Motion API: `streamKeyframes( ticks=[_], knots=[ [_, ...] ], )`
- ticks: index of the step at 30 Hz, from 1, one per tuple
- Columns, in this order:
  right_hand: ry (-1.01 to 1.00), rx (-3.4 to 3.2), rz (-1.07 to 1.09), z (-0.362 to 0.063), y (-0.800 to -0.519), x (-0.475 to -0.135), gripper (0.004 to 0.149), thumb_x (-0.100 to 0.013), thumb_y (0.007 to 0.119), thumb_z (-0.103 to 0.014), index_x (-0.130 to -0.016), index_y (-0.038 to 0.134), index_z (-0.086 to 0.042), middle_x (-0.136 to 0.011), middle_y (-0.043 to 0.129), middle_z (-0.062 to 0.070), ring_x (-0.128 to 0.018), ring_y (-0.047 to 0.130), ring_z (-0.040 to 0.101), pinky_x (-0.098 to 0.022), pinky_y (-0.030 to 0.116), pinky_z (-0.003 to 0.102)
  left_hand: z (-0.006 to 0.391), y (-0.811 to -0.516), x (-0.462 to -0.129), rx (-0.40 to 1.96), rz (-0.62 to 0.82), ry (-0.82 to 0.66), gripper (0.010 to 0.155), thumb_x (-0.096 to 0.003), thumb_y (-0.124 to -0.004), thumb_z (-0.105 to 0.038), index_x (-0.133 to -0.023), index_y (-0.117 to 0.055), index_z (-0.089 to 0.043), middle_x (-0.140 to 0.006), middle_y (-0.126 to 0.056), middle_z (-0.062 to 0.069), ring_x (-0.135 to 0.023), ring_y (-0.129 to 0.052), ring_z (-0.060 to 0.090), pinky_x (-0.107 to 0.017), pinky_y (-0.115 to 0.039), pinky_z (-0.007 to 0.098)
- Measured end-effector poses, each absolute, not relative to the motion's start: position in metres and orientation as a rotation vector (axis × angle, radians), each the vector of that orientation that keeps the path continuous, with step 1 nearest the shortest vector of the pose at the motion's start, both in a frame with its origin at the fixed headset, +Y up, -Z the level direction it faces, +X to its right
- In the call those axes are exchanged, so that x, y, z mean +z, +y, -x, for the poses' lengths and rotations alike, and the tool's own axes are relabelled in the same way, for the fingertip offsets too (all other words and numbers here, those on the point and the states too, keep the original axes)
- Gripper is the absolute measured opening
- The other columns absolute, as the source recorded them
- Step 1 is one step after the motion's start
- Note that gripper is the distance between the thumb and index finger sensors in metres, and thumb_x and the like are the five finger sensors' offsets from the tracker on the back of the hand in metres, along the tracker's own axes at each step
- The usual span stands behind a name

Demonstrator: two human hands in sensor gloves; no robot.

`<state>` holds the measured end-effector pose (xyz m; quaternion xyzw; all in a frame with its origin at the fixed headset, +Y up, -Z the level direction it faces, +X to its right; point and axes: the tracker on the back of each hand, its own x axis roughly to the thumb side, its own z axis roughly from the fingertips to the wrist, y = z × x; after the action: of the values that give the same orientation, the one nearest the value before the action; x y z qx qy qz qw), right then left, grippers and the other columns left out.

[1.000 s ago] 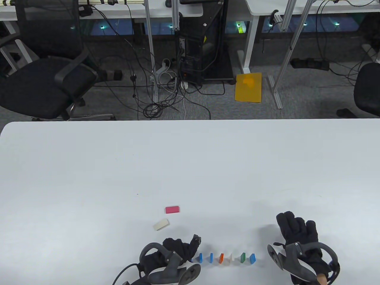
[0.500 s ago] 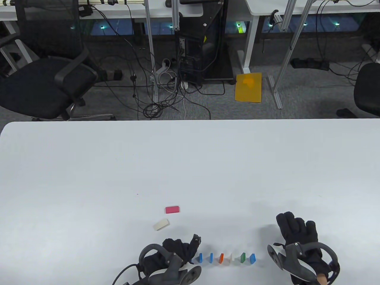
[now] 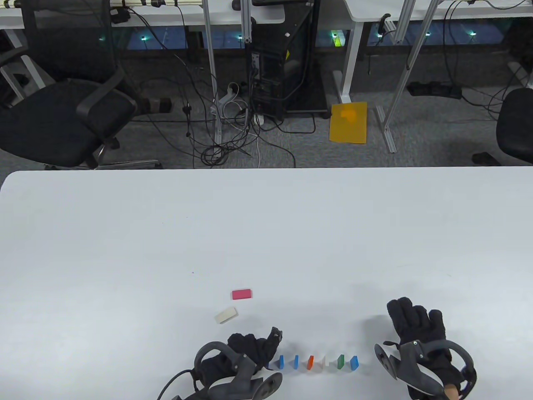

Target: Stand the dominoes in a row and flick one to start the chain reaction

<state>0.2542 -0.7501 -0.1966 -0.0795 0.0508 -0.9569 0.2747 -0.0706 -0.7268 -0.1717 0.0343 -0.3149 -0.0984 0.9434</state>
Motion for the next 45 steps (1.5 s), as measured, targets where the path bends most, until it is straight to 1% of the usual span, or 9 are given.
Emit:
streamKeyframes(
  ticks=[3, 6, 12, 18, 22, 26, 33, 43, 45],
  knots=[
    [0.138, -2.577, 0.21, -0.254, -0.75, -0.196, 0.096, -0.031, 0.059, -0.056, -0.106, 0.026, -0.006, -0.112, 0.045, 0.021, -0.095, 0.075, 0.041, -0.067, 0.055, 0.064, 0.086, -0.707, -0.177, -0.113, -0.105, -0.581, 0.087, -0.0317, -0.065, -0.068, -0.107, -0.057, -0.025, -0.093, -0.088, -0.01, -0.067, -0.096, 0.008, -0.048, -0.079, 0.03],
    [0.142, -2.576, 0.206, -0.255, -0.75, -0.196, 0.096, -0.031, 0.059, -0.056, -0.106, 0.026, -0.006, -0.112, 0.045, 0.021, -0.096, 0.074, 0.041, -0.066, 0.055, 0.064, 0.108, -0.694, -0.189, -0.03, -0.138, -0.492, 0.074, -0.0365, -0.059, -0.066, -0.101, -0.068, -0.031, -0.086, -0.092, -0.015, -0.081, -0.093, 0.013, -0.059, -0.075, 0.035],
    [0.168, -2.588, 0.184, -0.256, -0.749, -0.196, 0.096, -0.031, 0.059, -0.056, -0.106, 0.025, -0.005, -0.112, 0.045, 0.021, -0.096, 0.072, 0.042, -0.067, 0.054, 0.065, 0.138, -0.708, -0.225, -0.137, -0.055, -0.319, 0.07, -0.0392, -0.064, -0.062, -0.103, -0.063, -0.033, -0.095, -0.087, -0.016, -0.101, -0.079, 0.012, -0.075, -0.062, 0.048],
    [0.183, -2.602, 0.162, -0.258, -0.749, -0.196, 0.097, -0.031, 0.058, -0.056, -0.106, 0.025, -0.005, -0.112, 0.044, 0.022, -0.098, 0.07, 0.044, -0.067, 0.052, 0.066, 0.137, -0.737, -0.246, -0.252, 0.027, -0.27, 0.077, -0.036, -0.069, -0.061, -0.105, -0.061, -0.029, -0.094, -0.09, -0.017, -0.099, -0.084, 0.01, -0.077, -0.062, 0.05],
    [0.186, -2.61, 0.151, -0.259, -0.749, -0.197, 0.097, -0.031, 0.057, -0.056, -0.106, 0.025, -0.005, -0.112, 0.043, 0.022, -0.098, 0.068, 0.046, -0.067, 0.052, 0.067, 0.126, -0.752, -0.254, -0.327, 0.034, -0.279, 0.068, -0.0347, -0.072, -0.06, -0.098, -0.069, -0.034, -0.089, -0.093, -0.019, -0.096, -0.087, 0.007, -0.076, -0.063, 0.05],
    [0.185, -2.617, 0.148, -0.26, -0.75, -0.197, 0.097, -0.031, 0.057, -0.057, -0.106, 0.024, -0.005, -0.112, 0.043, 0.023, -0.099, 0.068, 0.046, -0.067, 0.051, 0.067, 0.114, -0.756, -0.26, -0.427, 0.092, -0.279, 0.07, -0.0371, -0.071, -0.06, -0.101, -0.063, -0.033, -0.092, -0.088, -0.019, -0.098, -0.084, 0.008, -0.078, -0.06, 0.05],
    [0.18, -2.605, 0.16, -0.26, -0.749, -0.198, 0.096, -0.031, 0.057, -0.056, -0.106, 0.025, -0.005, -0.112, 0.043, 0.022, -0.098, 0.069, 0.045, -0.067, 0.051, 0.067, 0.111, -0.756, -0.262, -0.467, 0.065, -0.262, 0.056, -0.0419, -0.073, -0.056, -0.093, -0.068, -0.034, -0.082, -0.091, -0.021, -0.078, -0.101, 0.004, -0.074, -0.07, 0.047],
    [0.175, -2.607, 0.139, -0.263, -0.749, -0.199, 0.096, -0.031, 0.057, -0.056, -0.106, 0.025, -0.005, -0.112, 0.044, 0.022, -0.098, 0.07, 0.044, -0.067, 0.052, 0.067, 0.13, -0.741, -0.248, -0.159, -0.062, -0.347, 0.054, -0.0366, -0.075, -0.052, -0.088, -0.071, -0.035, -0.081, -0.093, -0.012, -0.064, -0.102, 0.008, -0.068, -0.071, 0.051],
    [0.178, -2.608, 0.141, -0.263, -0.749, -0.199, 0.096, -0.031, 0.057, -0.056, -0.106, 0.025, -0.005, -0.112, 0.044, 0.022, -0.098, 0.07, 0.044, -0.067, 0.052, 0.067, 0.13, -0.735, -0.237, -0.136, -0.057, -0.383, 0.058, -0.038, -0.072, -0.052, -0.094, -0.066, -0.039, -0.083, -0.091, -0.012, -0.065, -0.101, 0.007, -0.069, -0.07, 0.051]
  ],
)
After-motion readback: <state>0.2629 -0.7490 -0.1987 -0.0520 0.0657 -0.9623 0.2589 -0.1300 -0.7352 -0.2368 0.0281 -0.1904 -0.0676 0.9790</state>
